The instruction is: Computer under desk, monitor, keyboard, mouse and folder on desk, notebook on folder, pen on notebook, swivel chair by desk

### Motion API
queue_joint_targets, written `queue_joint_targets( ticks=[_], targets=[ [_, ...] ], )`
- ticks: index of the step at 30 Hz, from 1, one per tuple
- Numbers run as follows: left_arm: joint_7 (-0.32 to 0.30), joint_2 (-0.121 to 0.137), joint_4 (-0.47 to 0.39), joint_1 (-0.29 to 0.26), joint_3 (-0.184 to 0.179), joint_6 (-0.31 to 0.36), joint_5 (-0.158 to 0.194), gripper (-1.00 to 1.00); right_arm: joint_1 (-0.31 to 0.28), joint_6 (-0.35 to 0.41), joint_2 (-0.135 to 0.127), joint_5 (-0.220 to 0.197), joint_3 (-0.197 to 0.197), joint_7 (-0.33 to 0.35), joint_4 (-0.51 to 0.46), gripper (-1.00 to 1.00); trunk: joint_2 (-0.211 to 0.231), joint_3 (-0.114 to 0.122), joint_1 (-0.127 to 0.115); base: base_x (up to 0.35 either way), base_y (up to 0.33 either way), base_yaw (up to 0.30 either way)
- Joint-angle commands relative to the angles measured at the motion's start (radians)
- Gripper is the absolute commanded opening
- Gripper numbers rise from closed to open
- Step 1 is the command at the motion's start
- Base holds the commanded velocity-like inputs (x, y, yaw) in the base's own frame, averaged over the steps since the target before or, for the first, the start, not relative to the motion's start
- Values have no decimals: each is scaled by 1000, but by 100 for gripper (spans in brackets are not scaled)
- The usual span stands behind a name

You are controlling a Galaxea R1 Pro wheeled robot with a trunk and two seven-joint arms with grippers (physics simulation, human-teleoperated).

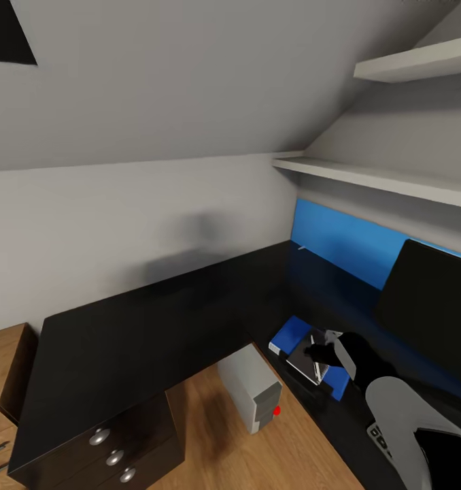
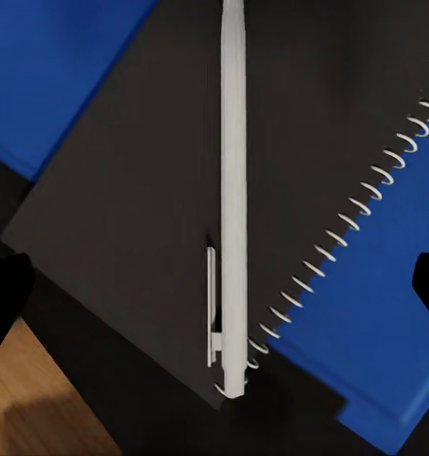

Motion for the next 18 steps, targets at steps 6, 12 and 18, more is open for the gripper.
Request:
queue_joint_targets(
  ticks=[6, 12, 18],
  targets=[
    [1, 0, -1, 0, 0, -2, 4, 100, 0, 4, 44, -3, -4, -7, -70, 100, 41, 19, -23, 0, 0, 91],
    [1, 0, -1, 0, 0, -2, 4, 100, 0, -9, 88, -1, -2, -77, -92, 100, 83, 40, -46, 0, 0, 217],
    [1, 0, -1, 0, 0, -2, 4, 100, 0, -74, 93, -1, -3, -108, -92, 100, 125, 61, -69, 0, 0, 239]
  ],
)
